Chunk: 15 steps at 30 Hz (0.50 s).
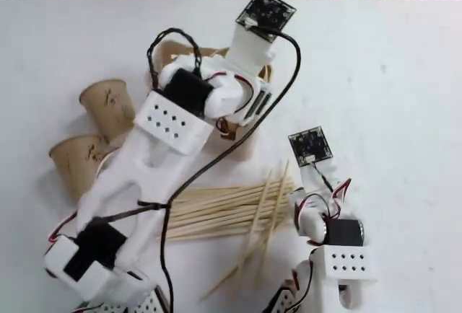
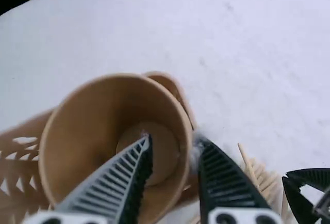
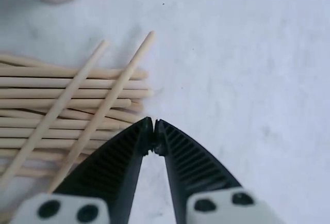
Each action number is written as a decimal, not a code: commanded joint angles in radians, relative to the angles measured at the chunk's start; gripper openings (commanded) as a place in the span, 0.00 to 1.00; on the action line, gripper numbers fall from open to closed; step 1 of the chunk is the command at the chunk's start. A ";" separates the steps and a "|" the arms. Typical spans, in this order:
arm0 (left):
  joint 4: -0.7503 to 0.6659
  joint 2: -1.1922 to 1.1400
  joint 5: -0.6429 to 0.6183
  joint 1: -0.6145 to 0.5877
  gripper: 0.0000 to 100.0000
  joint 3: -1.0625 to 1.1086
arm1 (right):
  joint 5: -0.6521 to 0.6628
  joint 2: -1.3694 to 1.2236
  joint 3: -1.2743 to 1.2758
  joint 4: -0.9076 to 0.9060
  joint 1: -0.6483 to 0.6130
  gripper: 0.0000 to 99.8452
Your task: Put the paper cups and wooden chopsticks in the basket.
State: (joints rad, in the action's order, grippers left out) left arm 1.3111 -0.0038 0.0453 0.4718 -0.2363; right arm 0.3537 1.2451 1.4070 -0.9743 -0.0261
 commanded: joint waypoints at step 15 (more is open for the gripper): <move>0.175 0.085 0.014 -0.022 0.15 -0.292 | 0.006 0.008 -0.005 -0.005 -0.004 0.02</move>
State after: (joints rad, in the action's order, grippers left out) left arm 1.4553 0.0422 0.0483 0.4718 -0.4956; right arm 0.3537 1.2451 1.4070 -0.9743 -0.0261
